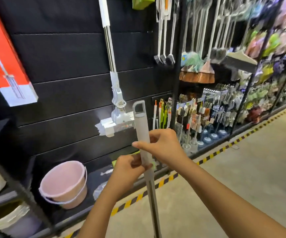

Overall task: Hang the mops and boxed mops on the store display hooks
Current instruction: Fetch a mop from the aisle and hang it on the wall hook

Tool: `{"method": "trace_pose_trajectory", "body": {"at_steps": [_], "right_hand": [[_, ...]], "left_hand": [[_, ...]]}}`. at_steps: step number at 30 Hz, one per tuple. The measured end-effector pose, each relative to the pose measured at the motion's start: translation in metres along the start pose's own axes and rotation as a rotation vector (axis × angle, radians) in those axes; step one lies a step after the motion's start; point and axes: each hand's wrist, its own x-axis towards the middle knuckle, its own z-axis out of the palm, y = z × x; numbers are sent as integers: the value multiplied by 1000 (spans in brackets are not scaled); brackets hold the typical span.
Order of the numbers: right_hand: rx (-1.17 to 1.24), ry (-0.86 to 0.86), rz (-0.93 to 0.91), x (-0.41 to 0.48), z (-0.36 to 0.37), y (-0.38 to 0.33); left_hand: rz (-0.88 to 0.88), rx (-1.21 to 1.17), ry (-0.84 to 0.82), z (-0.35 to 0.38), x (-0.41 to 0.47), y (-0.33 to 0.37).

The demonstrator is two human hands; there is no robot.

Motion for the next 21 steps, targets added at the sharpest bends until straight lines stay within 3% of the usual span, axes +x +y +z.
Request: {"method": "trace_pose_trajectory", "body": {"at_steps": [10,17,21], "right_hand": [[145,5,18,123,-51,65],[256,-97,-136,225,-83,95],[252,-162,-276,280,-97,86]], "left_hand": [[96,131,-34,23,137,25],[203,297,102,32,220,57],[277,336,283,28,256,79]]}}
